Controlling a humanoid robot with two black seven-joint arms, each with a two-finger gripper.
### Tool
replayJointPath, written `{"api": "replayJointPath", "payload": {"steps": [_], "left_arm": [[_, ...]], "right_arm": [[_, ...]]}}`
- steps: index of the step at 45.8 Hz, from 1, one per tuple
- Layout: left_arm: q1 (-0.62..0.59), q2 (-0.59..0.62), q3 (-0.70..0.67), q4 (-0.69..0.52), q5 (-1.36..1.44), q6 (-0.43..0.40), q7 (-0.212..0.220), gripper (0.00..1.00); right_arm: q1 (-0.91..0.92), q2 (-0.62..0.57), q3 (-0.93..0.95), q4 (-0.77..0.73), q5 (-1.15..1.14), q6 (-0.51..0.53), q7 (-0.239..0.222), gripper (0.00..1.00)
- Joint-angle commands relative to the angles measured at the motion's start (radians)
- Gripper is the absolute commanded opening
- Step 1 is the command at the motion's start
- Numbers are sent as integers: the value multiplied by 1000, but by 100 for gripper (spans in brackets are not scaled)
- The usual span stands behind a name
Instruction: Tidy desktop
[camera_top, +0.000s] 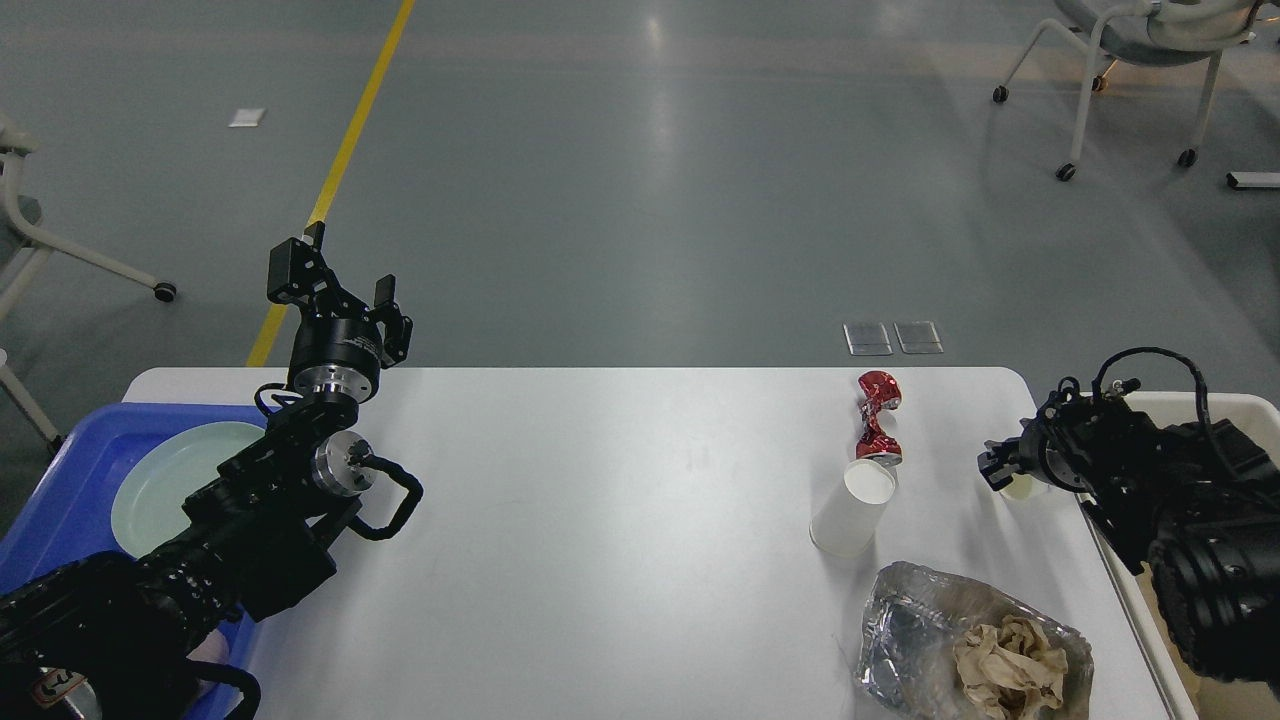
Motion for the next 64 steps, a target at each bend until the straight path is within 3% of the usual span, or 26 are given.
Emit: {"api": "replayJointPath", "payload": {"steps": [1,33,38,42,48,64], "left_arm": [[0,0,0,0,1,0,0,100],[0,0,0,0,0,0,0,100],[0,0,0,0,0,0,0,100],[0,0,0,0,0,0,0,100],[0,0,0,0,1,0,0,100],[0,0,0,0,0,0,0,100]], "right_arm": [[1,5,-33,7,-39,-14,-4,54],[1,0,-150,6,-94,-17,-10,56],[1,-2,-153,6,-94,-17,-10,42],[-2,-2,-154,6,-94,-17,-10,16],[-7,-2,-154,6,-94,-17,-10,2],[-7,-2,-154,6,-92,-17,-8,0]]}}
